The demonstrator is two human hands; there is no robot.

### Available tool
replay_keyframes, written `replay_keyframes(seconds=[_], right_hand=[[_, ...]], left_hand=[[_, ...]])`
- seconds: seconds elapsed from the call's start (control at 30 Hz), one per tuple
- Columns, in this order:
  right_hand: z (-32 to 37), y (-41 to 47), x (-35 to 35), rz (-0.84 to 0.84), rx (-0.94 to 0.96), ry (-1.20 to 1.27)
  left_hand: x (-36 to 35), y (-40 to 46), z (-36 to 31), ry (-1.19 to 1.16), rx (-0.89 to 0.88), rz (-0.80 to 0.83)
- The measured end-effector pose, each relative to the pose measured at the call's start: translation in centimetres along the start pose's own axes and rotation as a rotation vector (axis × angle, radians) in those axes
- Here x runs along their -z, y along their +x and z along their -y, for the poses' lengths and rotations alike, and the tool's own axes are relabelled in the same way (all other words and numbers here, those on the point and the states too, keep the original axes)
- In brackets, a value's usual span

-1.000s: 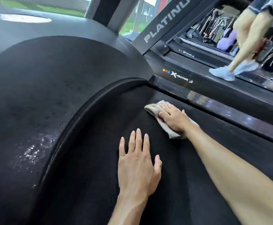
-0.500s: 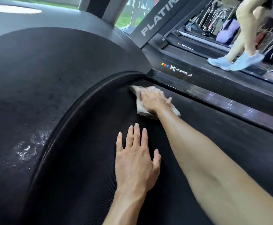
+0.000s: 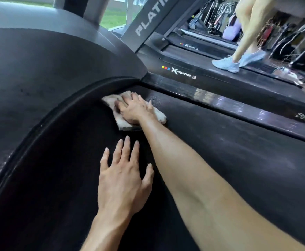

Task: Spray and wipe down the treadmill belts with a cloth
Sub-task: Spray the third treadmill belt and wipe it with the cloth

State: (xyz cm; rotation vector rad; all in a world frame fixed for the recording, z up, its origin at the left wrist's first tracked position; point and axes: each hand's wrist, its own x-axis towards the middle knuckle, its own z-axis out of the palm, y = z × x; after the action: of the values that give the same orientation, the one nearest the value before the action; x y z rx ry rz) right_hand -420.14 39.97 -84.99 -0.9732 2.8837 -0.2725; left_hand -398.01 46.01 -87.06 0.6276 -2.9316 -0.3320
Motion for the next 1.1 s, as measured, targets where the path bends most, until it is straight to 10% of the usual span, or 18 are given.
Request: replay_keyframes(seconds=[0.3,0.53,0.77,0.97,1.1], right_hand=[[-12.3,-3.8,2.6,-0.174,-0.713,0.135],[-12.8,-6.7,2.4,-0.05,-0.197,0.106],[-14.9,-6.2,2.3,-0.117,-0.594,0.173],[-15.8,-7.2,2.2,0.003,-0.168,0.146],[-16.6,-8.2,1.8,-0.037,-0.375,0.048]], left_hand=[[-1.2,0.1,0.0,-0.037,0.026,-0.066],[-1.2,0.2,0.0,-0.03,0.027,-0.06],[-1.1,0.2,-0.1,-0.012,0.027,-0.061],[-0.9,0.2,-0.1,-0.004,0.027,-0.061],[-0.9,0.1,0.0,-0.006,0.028,-0.043]])
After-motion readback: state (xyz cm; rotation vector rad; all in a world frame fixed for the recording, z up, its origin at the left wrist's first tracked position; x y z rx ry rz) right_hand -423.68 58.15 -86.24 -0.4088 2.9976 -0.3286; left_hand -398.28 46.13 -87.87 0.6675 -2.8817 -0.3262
